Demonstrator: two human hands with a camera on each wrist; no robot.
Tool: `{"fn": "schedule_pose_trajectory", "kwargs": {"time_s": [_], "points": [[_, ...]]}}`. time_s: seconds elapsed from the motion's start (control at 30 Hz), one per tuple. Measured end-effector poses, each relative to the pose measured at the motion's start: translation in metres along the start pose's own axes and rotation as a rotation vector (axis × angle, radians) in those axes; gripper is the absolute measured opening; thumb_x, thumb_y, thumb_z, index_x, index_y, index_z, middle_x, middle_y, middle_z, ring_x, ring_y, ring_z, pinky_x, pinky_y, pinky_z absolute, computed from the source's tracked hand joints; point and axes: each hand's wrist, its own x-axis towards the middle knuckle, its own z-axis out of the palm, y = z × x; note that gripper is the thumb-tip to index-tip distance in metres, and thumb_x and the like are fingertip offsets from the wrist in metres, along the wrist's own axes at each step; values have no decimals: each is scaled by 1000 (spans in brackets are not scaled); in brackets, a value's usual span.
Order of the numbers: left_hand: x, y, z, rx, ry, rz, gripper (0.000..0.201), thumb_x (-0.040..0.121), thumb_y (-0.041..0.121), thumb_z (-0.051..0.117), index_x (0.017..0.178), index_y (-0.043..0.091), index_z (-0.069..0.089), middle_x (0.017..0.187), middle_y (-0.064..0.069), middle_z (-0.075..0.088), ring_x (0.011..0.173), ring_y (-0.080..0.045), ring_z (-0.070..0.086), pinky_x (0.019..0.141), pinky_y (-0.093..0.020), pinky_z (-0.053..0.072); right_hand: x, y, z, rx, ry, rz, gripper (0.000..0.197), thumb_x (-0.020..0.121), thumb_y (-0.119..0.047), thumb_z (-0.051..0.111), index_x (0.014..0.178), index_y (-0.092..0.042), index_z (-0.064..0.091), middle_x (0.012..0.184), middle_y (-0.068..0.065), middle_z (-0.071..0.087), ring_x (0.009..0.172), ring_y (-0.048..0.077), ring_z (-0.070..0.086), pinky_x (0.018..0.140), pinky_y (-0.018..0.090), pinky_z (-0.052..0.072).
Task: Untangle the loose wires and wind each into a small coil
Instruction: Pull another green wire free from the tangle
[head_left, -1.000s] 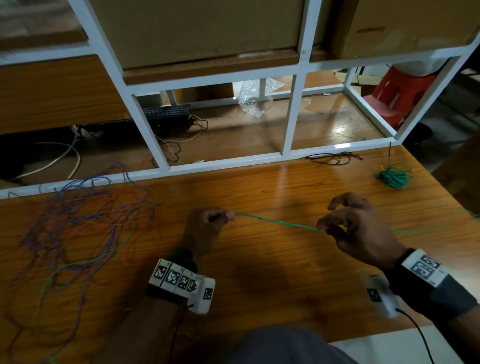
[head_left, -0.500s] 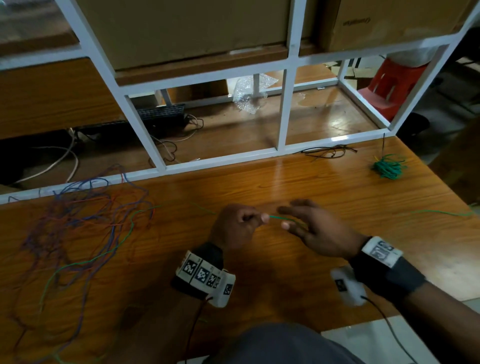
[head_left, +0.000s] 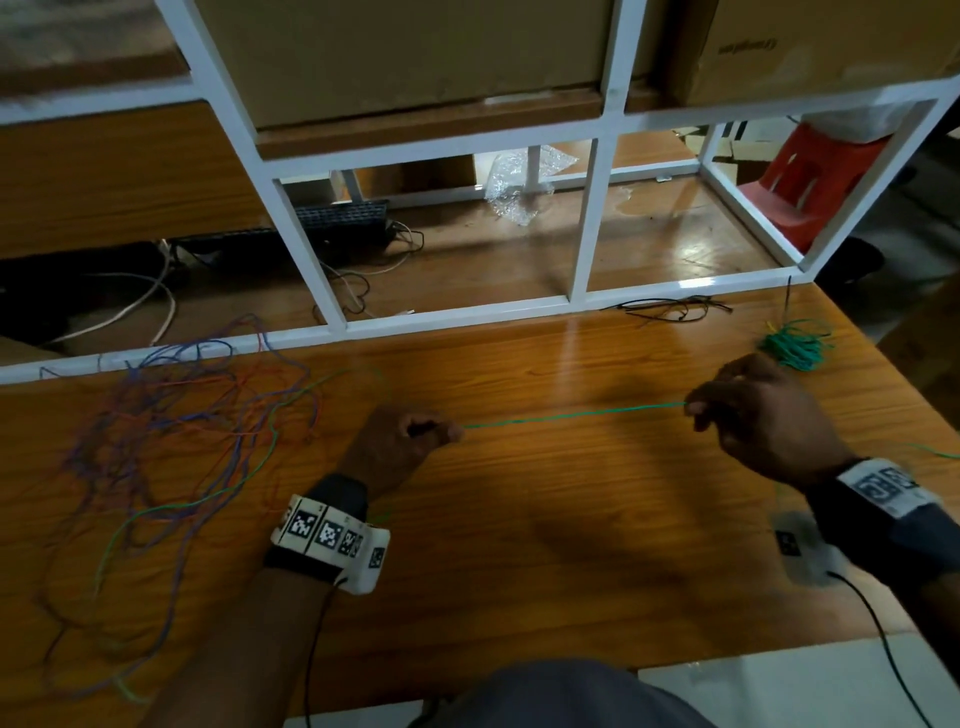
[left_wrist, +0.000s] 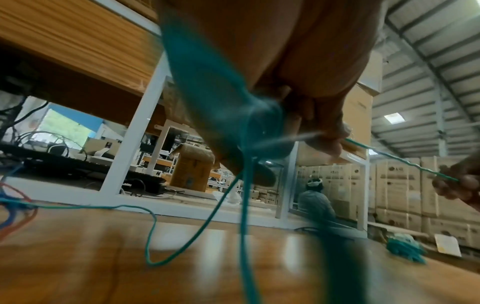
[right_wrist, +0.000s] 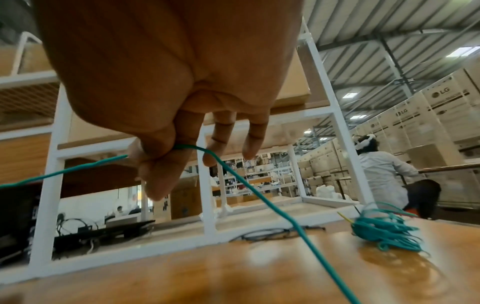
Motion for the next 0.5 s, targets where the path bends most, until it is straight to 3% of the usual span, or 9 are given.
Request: {"fn": "schedule_pose_trajectory", "kwargs": {"time_s": [0.07,0.13,0.2,0.27,0.3,0.37,0.43,0.5], "points": [[0,-6,2,25,5,4,9,94,27,69,88,31,74,66,26,65,62,8,60,54,-11,41,-4,14,10,-47,-70,42,32,75,1,77,95,-23,79,89,-2,75,105,33,60,76,55,55],[4,-7,8,70,33,30,6,94,27,69,93,28,75,75,24,63,68,13,58,59,-9,37,-3,12,18,-98,-204,113,29,89,-18,73,113,-33,75,110,2,75,122,31,54,88,53,52],[7,1,17,132,10,117,9,95,27,68,90,24,76,73,20,61,66,8,56,57,-9,36,3,-9,24,-162,-384,155,47,101,-46,55,146,-35,52,137,2,65,141,28,39,104,50,42],[10,12,34,185,-24,228,17,95,29,67,83,22,75,70,15,63,61,0,53,56,-14,38,15,-46,28,-128,-450,128,66,103,-61,41,160,-28,29,150,1,56,150,28,28,113,50,32],[12,17,42,203,-34,251,21,95,33,65,84,20,77,72,12,65,62,-2,52,56,-20,40,23,-69,34,-61,-436,78,65,104,-60,39,159,-27,30,150,2,55,150,28,28,115,49,31],[17,26,51,229,-36,251,32,93,43,59,86,18,77,75,7,68,63,-9,54,56,-27,42,35,-105,50,113,-413,-39,47,106,-50,40,145,-27,52,136,6,66,140,31,43,108,47,43],[21,29,53,229,-18,244,31,94,44,58,86,20,76,73,7,66,62,-9,54,56,-28,42,42,-124,61,222,-422,-112,37,101,-41,40,116,-22,68,106,4,75,113,32,60,88,45,52],[19,30,49,206,-17,245,26,94,41,62,91,21,77,75,8,67,64,-9,55,57,-27,44,42,-125,64,260,-359,-135,34,91,-31,37,95,-22,70,85,-2,75,92,27,63,75,42,53]]}}
